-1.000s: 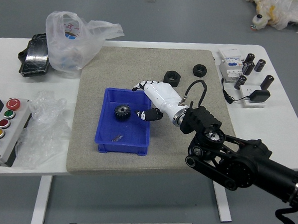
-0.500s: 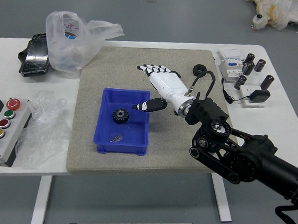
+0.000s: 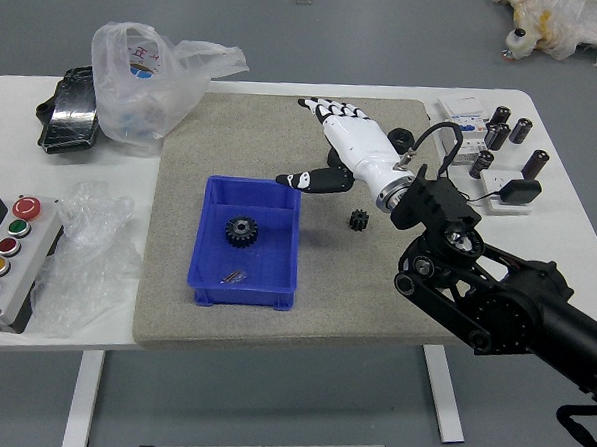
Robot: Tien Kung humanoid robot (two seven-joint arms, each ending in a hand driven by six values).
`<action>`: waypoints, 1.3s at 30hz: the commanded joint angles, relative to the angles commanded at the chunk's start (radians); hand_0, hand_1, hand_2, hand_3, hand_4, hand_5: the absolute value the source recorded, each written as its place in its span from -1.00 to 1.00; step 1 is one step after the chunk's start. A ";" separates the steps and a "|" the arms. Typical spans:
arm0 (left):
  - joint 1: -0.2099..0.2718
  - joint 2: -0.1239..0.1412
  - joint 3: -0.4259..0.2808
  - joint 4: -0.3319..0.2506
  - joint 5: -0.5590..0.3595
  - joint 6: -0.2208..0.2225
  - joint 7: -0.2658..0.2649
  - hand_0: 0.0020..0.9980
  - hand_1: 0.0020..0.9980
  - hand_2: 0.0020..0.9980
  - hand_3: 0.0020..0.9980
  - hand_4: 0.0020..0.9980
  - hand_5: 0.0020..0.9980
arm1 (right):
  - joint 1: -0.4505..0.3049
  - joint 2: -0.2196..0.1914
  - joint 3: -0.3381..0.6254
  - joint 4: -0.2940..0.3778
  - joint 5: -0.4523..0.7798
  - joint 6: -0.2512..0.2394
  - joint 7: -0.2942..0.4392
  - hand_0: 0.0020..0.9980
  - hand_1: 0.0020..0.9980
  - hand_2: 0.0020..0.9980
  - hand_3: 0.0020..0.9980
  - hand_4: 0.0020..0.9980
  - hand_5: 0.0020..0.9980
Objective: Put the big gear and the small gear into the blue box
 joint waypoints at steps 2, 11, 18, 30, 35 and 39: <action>-0.001 0.000 0.002 0.000 -0.003 0.001 -0.001 0.45 0.21 0.12 0.50 0.46 -0.10 | -0.007 -0.003 0.020 0.011 0.006 -0.015 0.002 1.00 1.00 1.00 1.00 1.00 0.28; 0.008 -0.002 -0.010 0.000 0.005 0.000 0.003 0.45 0.21 0.12 0.50 0.46 -0.10 | -0.060 -0.046 0.154 0.068 0.076 -0.156 0.023 1.00 0.77 0.76 1.00 1.00 -0.03; 0.005 -0.004 -0.011 0.002 0.008 0.000 -0.002 0.45 0.21 0.12 0.50 0.46 -0.10 | -0.076 -0.059 0.160 0.040 -0.036 -0.155 -0.037 0.06 0.14 0.33 0.47 0.61 -0.58; -0.001 -0.005 -0.010 0.001 0.009 -0.002 -0.002 0.45 0.21 0.11 0.50 0.46 -0.10 | -0.082 -0.035 0.030 -0.108 0.005 -0.123 -0.049 0.06 0.16 0.35 0.49 0.63 -0.56; 0.002 -0.005 -0.014 0.001 0.013 -0.002 0.000 0.45 0.21 0.11 0.50 0.47 -0.10 | -0.090 -0.036 -0.002 -0.145 0.030 -0.116 -0.048 0.04 0.16 0.35 0.50 0.65 -0.55; 0.004 -0.005 -0.018 0.001 0.015 -0.003 0.003 0.45 0.21 0.11 0.50 0.47 -0.10 | -0.097 -0.036 -0.027 -0.163 0.045 -0.110 -0.047 0.04 0.16 0.35 0.50 0.65 -0.55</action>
